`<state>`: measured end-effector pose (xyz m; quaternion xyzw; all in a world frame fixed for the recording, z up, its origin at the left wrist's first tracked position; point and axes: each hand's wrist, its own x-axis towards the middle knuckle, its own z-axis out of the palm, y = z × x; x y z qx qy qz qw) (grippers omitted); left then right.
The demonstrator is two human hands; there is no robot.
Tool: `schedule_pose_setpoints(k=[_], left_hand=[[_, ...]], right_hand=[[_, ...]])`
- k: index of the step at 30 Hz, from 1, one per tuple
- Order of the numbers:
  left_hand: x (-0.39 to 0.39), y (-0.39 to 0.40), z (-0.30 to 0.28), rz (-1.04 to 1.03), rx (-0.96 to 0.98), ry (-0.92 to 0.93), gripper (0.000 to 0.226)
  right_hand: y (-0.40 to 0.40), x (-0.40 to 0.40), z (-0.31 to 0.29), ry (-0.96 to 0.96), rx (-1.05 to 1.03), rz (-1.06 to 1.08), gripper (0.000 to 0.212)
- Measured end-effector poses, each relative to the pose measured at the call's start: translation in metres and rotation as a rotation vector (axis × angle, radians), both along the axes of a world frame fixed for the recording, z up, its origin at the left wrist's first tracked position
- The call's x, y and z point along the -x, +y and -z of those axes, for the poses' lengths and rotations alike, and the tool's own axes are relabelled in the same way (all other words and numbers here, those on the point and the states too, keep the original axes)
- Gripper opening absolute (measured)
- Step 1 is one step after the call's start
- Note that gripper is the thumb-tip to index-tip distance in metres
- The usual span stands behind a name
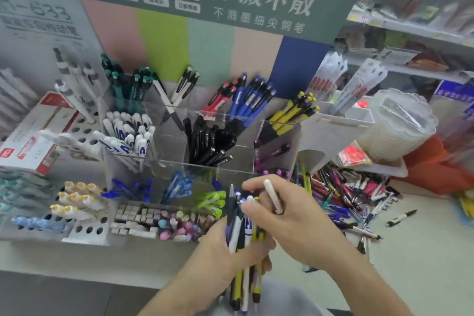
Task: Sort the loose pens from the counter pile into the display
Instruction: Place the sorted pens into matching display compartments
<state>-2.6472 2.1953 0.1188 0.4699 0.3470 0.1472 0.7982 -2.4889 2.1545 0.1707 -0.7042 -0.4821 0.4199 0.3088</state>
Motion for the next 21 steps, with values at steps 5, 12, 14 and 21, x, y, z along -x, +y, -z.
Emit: schedule_pose_setpoints(k=[5,12,14,21], left_hand=[[-0.006,-0.004,-0.001,0.016,-0.031,-0.022,0.031],[-0.008,-0.009,0.009,-0.079,0.112,0.005,0.048],[-0.009,-0.011,0.01,-0.087,0.136,-0.001,0.043],[-0.008,-0.013,0.019,-0.156,0.146,-0.011,0.024]], right_hand=[[-0.005,0.002,0.008,-0.11,-0.051,0.056,0.011],[-0.01,-0.018,0.014,0.299,-0.025,0.145,0.034],[-0.014,-0.02,0.016,0.401,0.01,0.152,0.04],[-0.027,-0.019,0.022,0.48,0.046,0.278,0.031]])
